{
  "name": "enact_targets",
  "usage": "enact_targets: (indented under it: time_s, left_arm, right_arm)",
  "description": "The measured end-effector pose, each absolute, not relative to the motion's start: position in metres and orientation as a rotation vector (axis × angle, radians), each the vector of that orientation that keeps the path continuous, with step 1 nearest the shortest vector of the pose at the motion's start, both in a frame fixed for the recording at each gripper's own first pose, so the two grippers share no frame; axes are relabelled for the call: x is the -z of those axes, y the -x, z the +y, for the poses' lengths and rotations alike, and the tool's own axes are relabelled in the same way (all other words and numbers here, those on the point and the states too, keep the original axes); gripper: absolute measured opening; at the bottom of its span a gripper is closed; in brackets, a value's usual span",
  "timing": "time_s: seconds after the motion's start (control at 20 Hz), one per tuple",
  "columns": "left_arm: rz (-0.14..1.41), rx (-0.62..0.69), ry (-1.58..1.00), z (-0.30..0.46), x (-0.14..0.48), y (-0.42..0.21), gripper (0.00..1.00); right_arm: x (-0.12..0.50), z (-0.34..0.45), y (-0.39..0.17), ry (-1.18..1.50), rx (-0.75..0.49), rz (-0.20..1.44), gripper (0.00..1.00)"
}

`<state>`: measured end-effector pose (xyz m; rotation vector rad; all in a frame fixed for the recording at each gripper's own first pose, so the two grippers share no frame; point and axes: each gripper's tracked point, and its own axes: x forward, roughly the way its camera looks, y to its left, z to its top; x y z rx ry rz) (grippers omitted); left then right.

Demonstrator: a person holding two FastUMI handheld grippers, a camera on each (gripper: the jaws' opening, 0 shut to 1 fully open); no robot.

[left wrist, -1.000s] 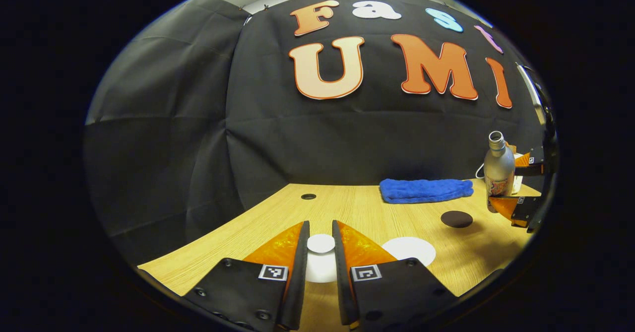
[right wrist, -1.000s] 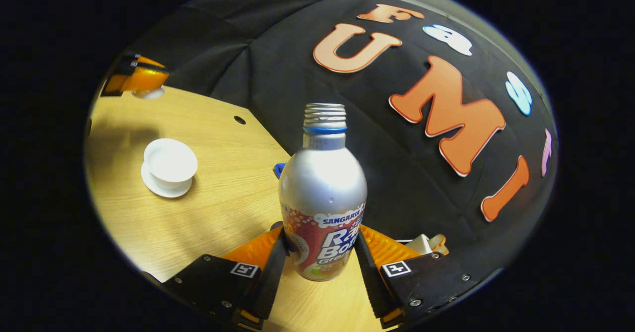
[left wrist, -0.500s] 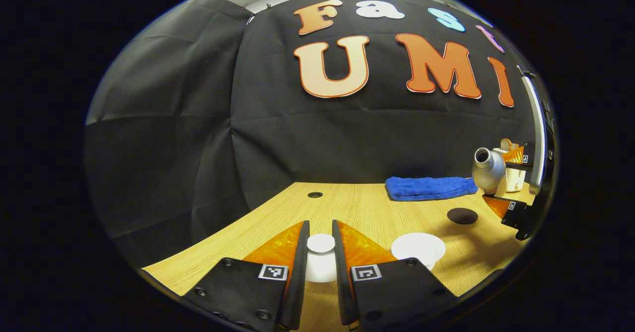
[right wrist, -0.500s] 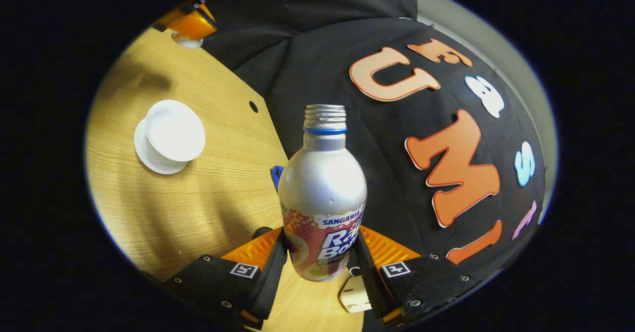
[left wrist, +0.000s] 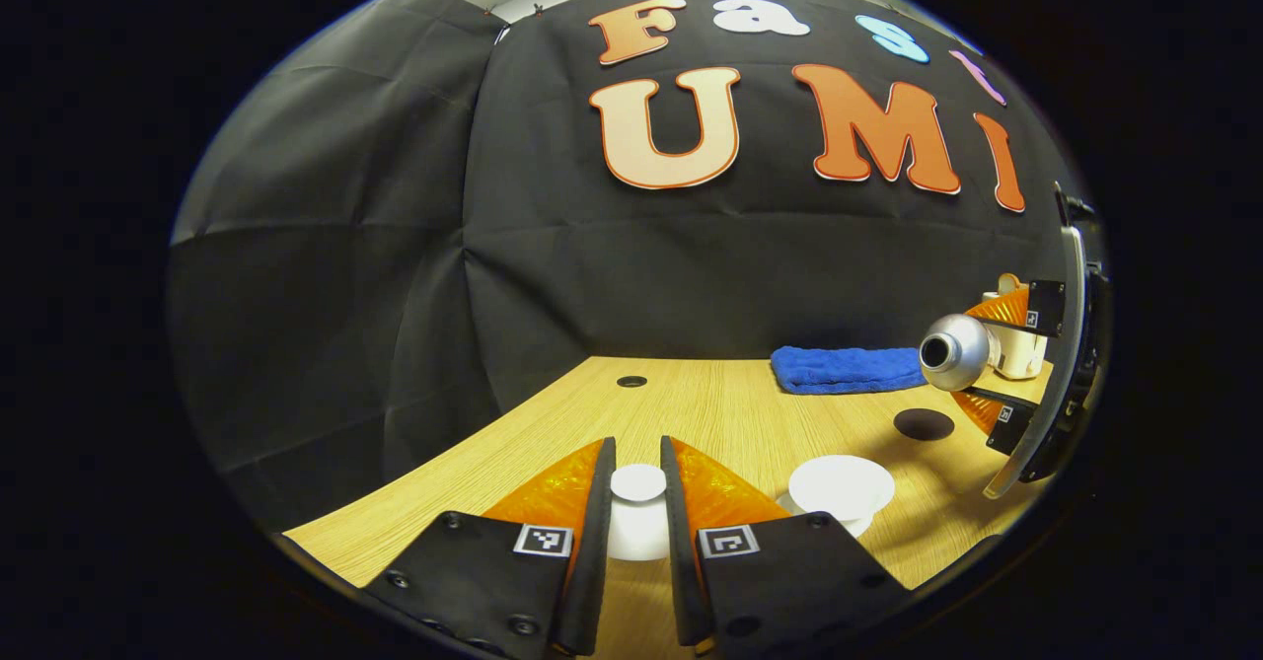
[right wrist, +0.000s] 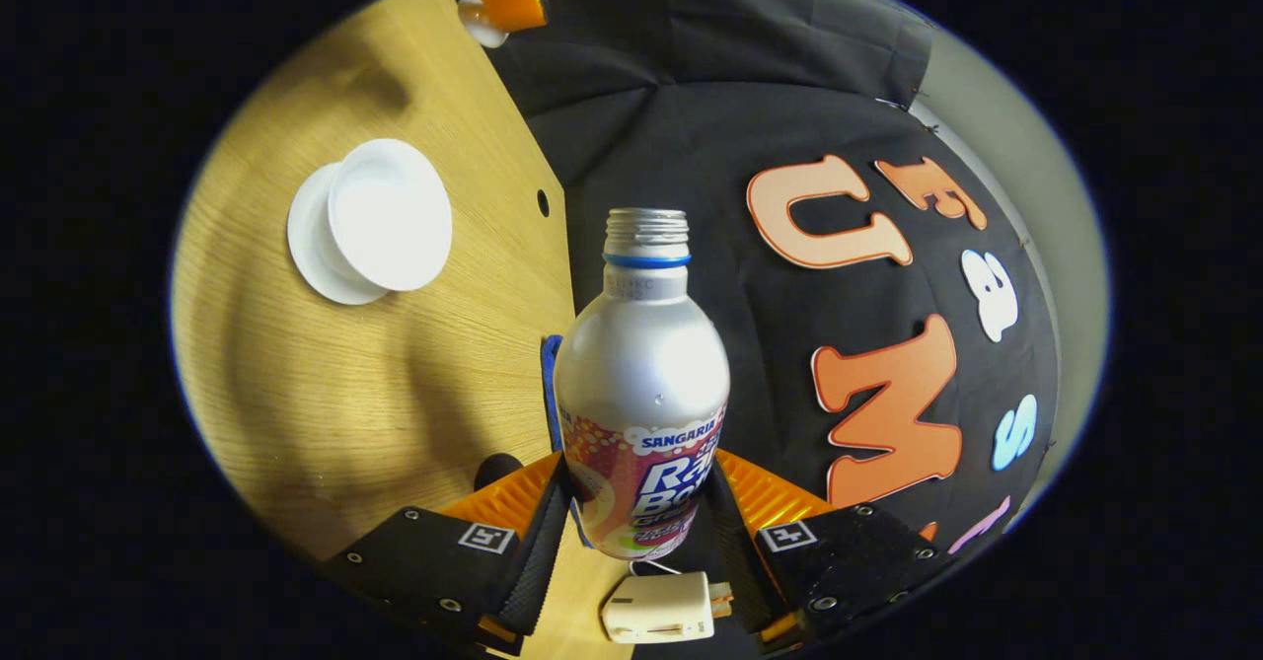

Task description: Open the teacup lid with one hand, grasp the water bottle and pour water into the teacup with the other hand; after pouring, place the water bottle on the coaster and then close the teacup lid.

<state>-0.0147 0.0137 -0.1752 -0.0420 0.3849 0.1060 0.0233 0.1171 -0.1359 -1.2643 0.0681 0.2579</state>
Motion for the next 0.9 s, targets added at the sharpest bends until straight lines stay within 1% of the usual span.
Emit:
enact_targets:
  time_s: [0.3,0.55,0.6,0.65,0.9]
  left_arm:
    - [0.389,-0.11,0.037,0.0146,0.1749,0.0158,0.33]
    - [0.398,-0.119,0.034,0.0155,0.1764,0.016,0.33]
    - [0.399,-0.118,0.035,0.0152,0.1761,0.0157,0.33]
    - [0.399,-0.117,0.035,0.015,0.1762,0.0157,0.33]
    - [0.406,-0.121,0.035,0.0155,0.1775,0.0158,0.33]
  right_arm:
    - [0.1302,0.1244,-0.0193,1.396,-0.272,-0.03,0.75]
    - [0.1303,0.1257,-0.0174,1.468,-0.244,-0.096,0.75]
    - [0.129,0.126,-0.0173,1.489,-0.24,-0.111,0.72]
    - [0.1288,0.1264,-0.0164,1.508,-0.235,-0.128,0.75]
    - [0.1291,0.1249,-0.0179,1.593,-0.211,-0.202,0.75]
